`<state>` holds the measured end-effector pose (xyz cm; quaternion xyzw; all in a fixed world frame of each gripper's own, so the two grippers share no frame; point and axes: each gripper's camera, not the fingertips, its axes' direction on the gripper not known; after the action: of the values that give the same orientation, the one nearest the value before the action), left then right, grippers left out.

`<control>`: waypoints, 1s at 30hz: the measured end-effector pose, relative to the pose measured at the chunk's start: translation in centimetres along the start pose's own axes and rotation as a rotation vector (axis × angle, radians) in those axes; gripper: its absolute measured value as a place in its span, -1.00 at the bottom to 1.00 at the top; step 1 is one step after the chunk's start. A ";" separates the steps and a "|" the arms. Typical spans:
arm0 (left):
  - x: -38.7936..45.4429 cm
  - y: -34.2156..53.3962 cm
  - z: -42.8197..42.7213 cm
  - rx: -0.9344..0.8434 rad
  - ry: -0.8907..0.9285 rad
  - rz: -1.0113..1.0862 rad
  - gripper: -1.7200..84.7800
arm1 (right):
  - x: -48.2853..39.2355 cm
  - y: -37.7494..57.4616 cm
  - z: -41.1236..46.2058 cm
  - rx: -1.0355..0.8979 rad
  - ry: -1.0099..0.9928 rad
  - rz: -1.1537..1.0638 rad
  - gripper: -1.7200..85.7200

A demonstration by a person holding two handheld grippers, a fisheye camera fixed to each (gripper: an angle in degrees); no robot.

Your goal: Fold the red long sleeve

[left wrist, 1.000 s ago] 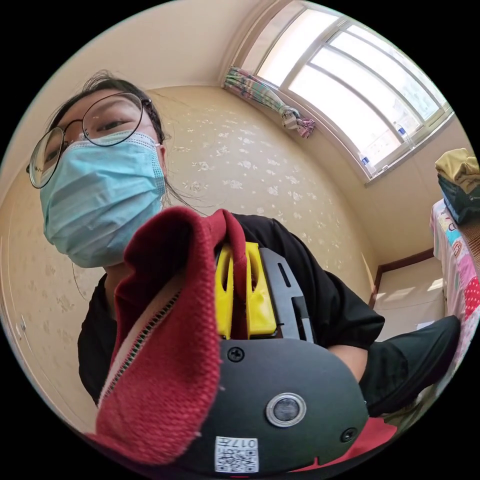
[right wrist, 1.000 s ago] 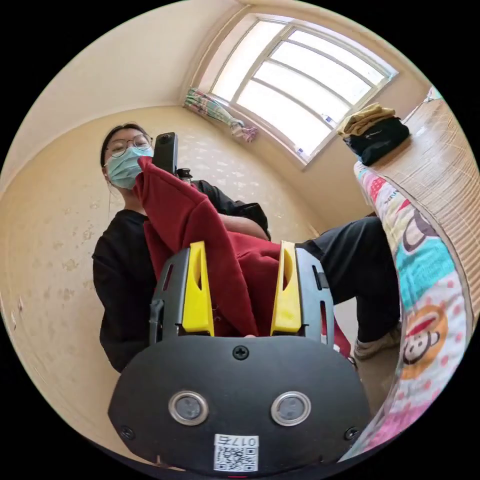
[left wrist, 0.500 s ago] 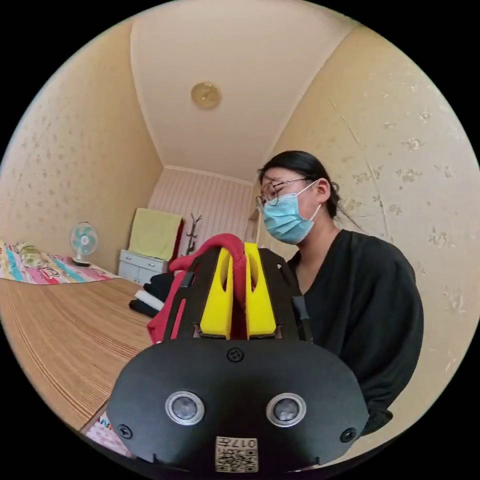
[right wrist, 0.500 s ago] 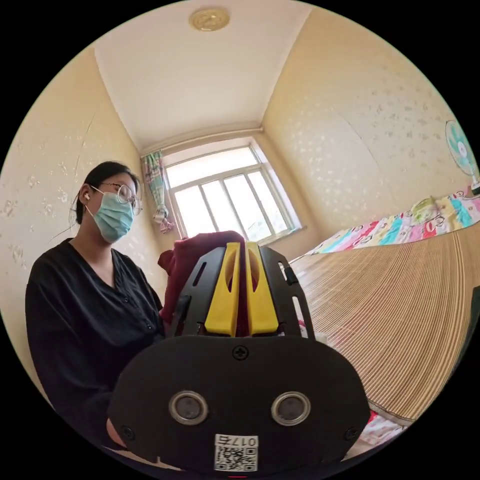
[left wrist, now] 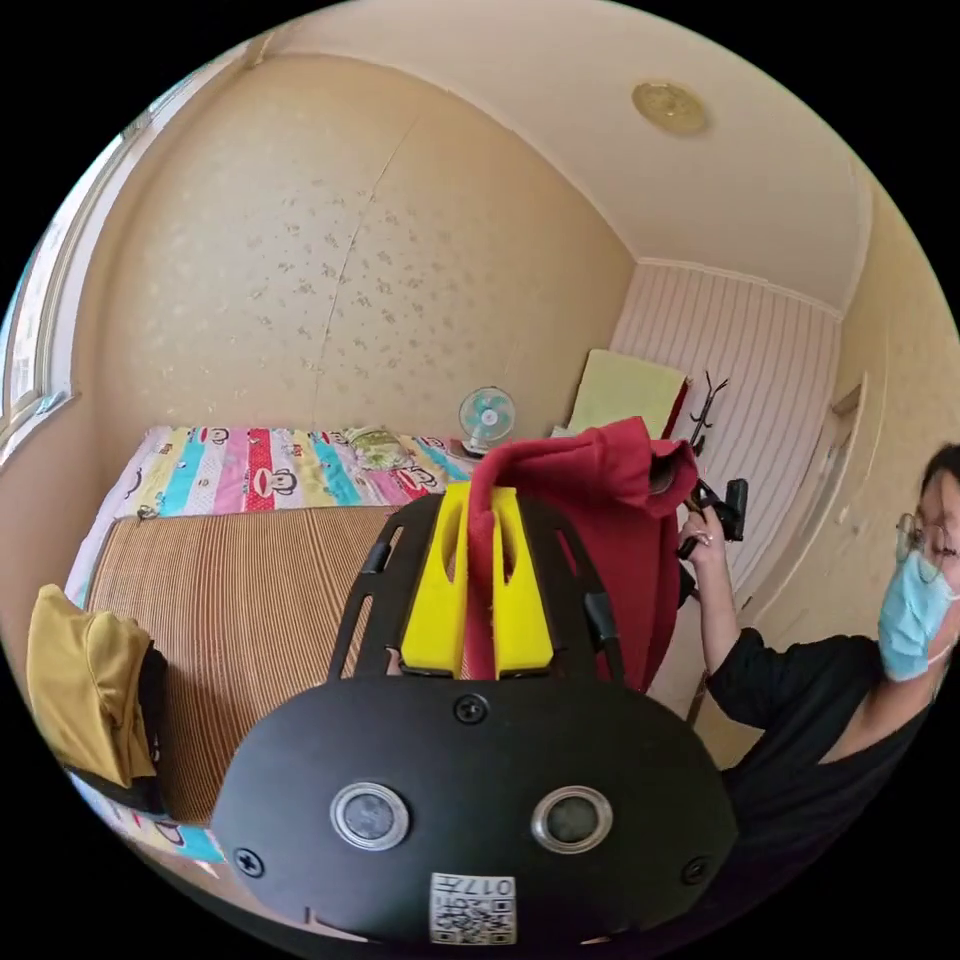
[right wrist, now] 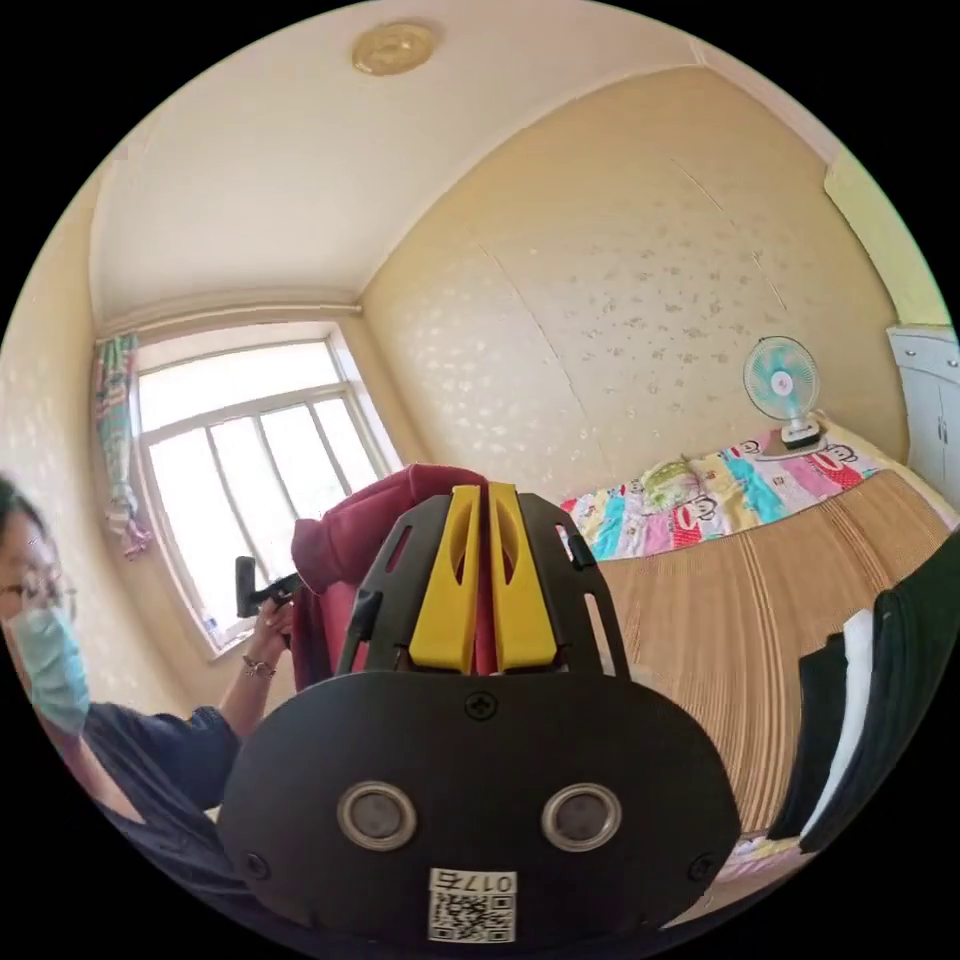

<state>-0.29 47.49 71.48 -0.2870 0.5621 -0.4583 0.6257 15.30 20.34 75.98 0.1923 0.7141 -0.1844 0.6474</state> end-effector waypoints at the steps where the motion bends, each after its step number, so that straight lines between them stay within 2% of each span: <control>1: -3.4 -4.5 4.4 -0.048 -0.042 -0.097 -0.82 | 0.2 -1.5 2.9 -0.017 0.082 -0.016 -0.90; 2: -5.2 -6.3 6.5 -0.076 -0.078 -0.137 -0.79 | 0.7 -3.4 8.6 -0.038 0.219 -0.039 -0.88; 3: -8.5 -8.0 10.0 -0.131 -0.191 -0.258 -0.74 | 1.0 -3.9 13.8 -0.147 0.349 -0.055 -0.86; 4: -10.9 -7.3 12.4 -0.164 -0.317 -0.375 -0.73 | 0.9 -3.8 16.2 -0.228 0.453 -0.067 -0.84; 5: -11.6 -6.4 13.4 -0.172 -0.368 -0.416 -0.72 | 0.6 -2.4 19.7 -0.328 0.664 -0.095 -0.80; 6: -12.3 -4.2 15.4 -0.172 -0.427 -0.452 -0.71 | -0.2 0.0 22.1 -0.350 0.775 -0.145 -0.79; 8: -12.0 0.3 19.8 -0.178 -0.437 -0.406 -0.71 | -1.8 4.8 25.3 -0.402 0.683 -0.294 -0.77; 9: -11.6 3.7 24.1 -0.260 -0.402 -0.345 -0.71 | -2.5 8.9 27.4 -0.470 0.602 -0.402 -0.77; 11: -10.6 9.4 31.4 -0.451 -0.350 -0.241 -0.71 | -1.6 15.2 30.4 -0.569 0.625 -0.445 -0.76; 13: -8.4 17.9 39.0 -0.613 -0.357 -0.154 -0.71 | 1.2 21.1 32.8 -0.692 0.649 -0.388 -0.76; 15: -7.1 23.2 42.3 -0.632 -0.335 -0.162 -0.71 | 6.4 27.2 34.4 -0.855 0.624 -0.181 -0.74; 17: -6.3 27.3 45.1 -0.674 -0.304 -0.190 -0.71 | 9.4 31.2 34.6 -0.916 0.570 -0.046 -0.74; 18: -5.7 29.2 46.0 -0.665 -0.361 -0.184 -0.71 | 10.8 33.7 34.7 -0.941 0.512 0.005 -0.74; 21: -3.8 32.1 46.0 -0.549 -0.490 -0.117 -0.72 | 10.9 35.5 32.2 -0.755 0.439 0.040 -0.74; 26: -3.9 34.5 46.2 -0.514 -0.566 -0.093 -0.82 | 9.1 36.7 33.3 -0.776 0.497 -0.003 -0.76; 30: -3.7 35.2 46.6 -0.583 -0.596 0.053 -0.85 | 6.1 38.2 34.5 -0.789 0.600 -0.068 -0.80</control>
<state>53.82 58.12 51.79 -0.5578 0.4699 -0.1606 0.6650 63.87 35.65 66.17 -0.0460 0.8901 0.1424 0.4304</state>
